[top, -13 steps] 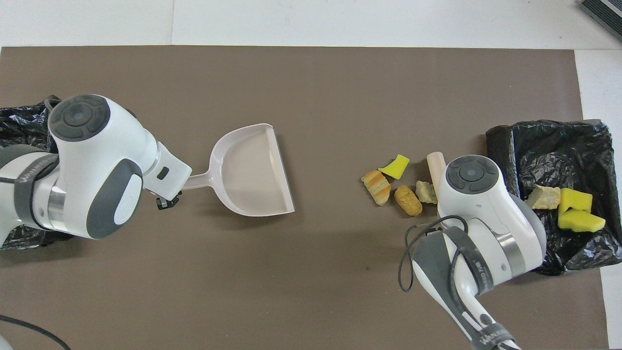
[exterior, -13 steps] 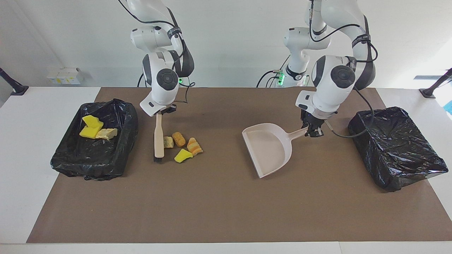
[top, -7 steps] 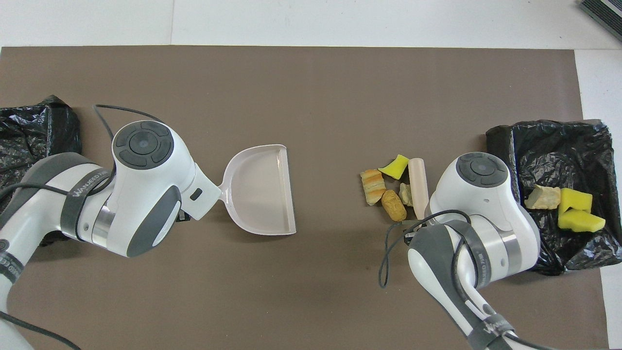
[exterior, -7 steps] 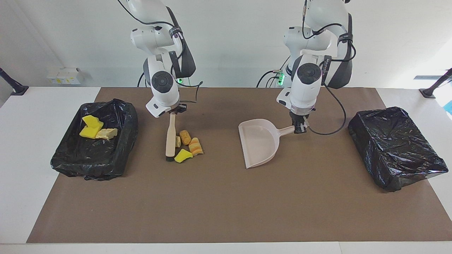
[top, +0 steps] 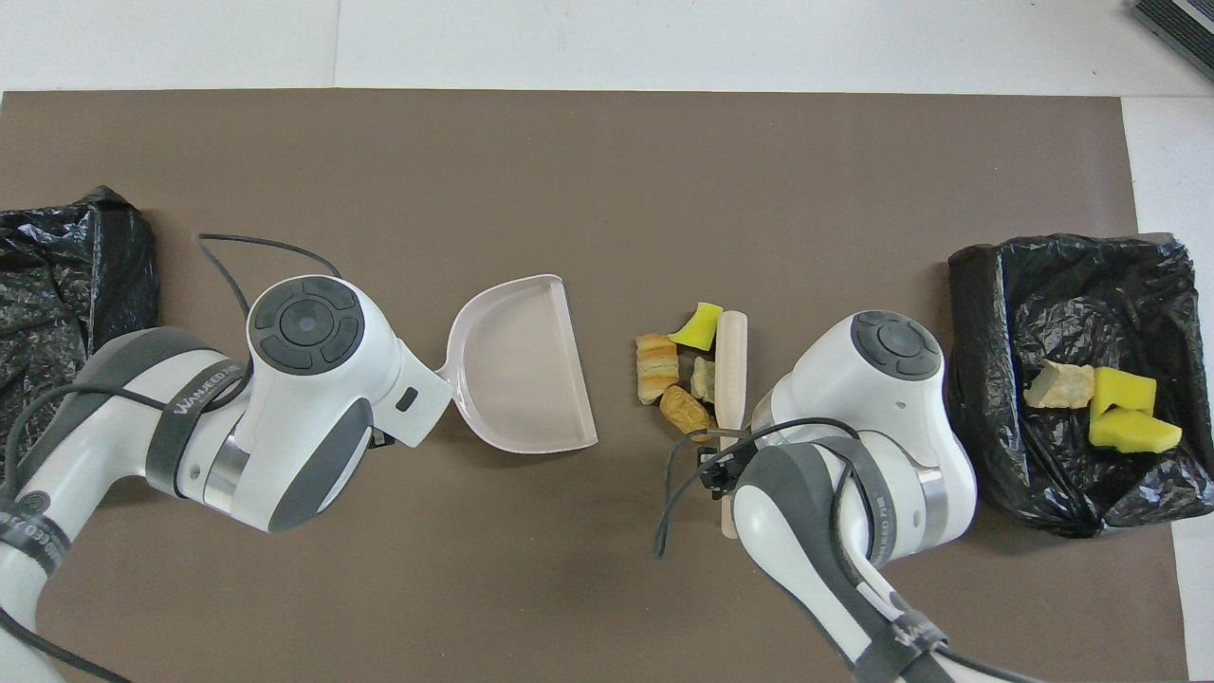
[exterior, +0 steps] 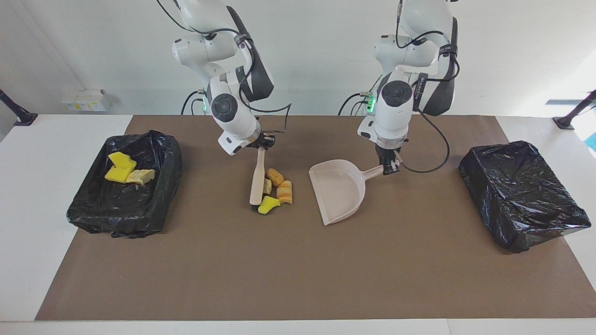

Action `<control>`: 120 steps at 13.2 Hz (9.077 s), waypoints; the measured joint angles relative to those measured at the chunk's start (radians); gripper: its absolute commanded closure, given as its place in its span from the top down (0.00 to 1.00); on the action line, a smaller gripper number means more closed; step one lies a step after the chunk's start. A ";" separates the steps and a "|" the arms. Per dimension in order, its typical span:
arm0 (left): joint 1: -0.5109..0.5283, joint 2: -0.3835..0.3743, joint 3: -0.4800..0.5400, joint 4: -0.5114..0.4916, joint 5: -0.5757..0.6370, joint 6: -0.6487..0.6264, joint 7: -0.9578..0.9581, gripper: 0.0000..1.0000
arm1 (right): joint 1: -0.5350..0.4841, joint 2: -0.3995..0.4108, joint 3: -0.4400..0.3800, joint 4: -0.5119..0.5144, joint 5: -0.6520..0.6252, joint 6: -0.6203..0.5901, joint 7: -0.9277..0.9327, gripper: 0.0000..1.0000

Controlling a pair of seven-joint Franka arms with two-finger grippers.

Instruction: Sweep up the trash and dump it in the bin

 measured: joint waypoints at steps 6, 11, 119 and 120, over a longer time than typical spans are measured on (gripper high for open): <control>-0.009 -0.011 0.004 -0.040 0.001 0.048 -0.015 0.00 | 0.123 0.034 0.005 0.022 0.338 0.151 0.037 0.00; -0.009 -0.022 0.005 -0.083 0.001 0.110 -0.015 0.00 | 0.154 0.026 0.004 0.124 0.381 0.092 0.073 0.00; 0.202 -0.028 -0.026 0.451 0.468 -0.678 -0.097 0.00 | -0.398 -0.155 -0.013 0.477 -0.423 -0.343 -0.238 1.00; 0.198 -0.031 -0.028 0.450 0.391 -0.678 -0.203 0.00 | -0.401 -0.155 -0.024 0.499 -0.421 -0.348 -0.238 1.00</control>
